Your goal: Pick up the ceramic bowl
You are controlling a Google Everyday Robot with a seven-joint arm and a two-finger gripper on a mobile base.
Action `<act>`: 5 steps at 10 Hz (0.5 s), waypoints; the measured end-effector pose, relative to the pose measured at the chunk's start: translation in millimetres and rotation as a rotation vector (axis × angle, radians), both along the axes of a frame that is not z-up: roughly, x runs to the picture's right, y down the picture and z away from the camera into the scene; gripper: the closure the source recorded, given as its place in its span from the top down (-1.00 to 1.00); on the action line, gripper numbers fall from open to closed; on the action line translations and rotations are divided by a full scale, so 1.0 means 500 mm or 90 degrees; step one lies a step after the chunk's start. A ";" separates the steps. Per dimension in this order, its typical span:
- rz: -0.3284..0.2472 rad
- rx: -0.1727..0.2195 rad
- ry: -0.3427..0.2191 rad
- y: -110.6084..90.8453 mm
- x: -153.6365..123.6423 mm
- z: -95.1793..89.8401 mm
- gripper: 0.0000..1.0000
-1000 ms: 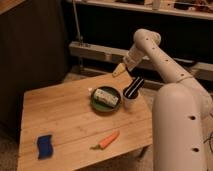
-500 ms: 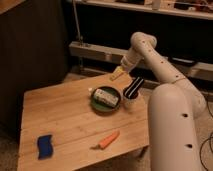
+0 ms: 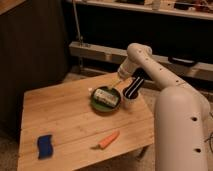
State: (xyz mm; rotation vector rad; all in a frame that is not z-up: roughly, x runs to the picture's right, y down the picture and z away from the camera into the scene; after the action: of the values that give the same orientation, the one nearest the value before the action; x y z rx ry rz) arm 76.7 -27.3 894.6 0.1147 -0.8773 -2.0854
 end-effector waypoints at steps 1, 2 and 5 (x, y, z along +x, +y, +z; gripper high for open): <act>-0.010 0.008 0.005 0.004 -0.001 0.005 0.60; -0.017 0.011 0.010 0.008 -0.005 0.012 0.60; -0.011 0.004 0.032 0.010 0.001 0.039 0.60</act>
State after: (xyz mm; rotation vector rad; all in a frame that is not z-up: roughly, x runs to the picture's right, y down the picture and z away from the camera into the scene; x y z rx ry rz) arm 77.3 -22.2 913.9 0.0584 -0.8447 -2.0986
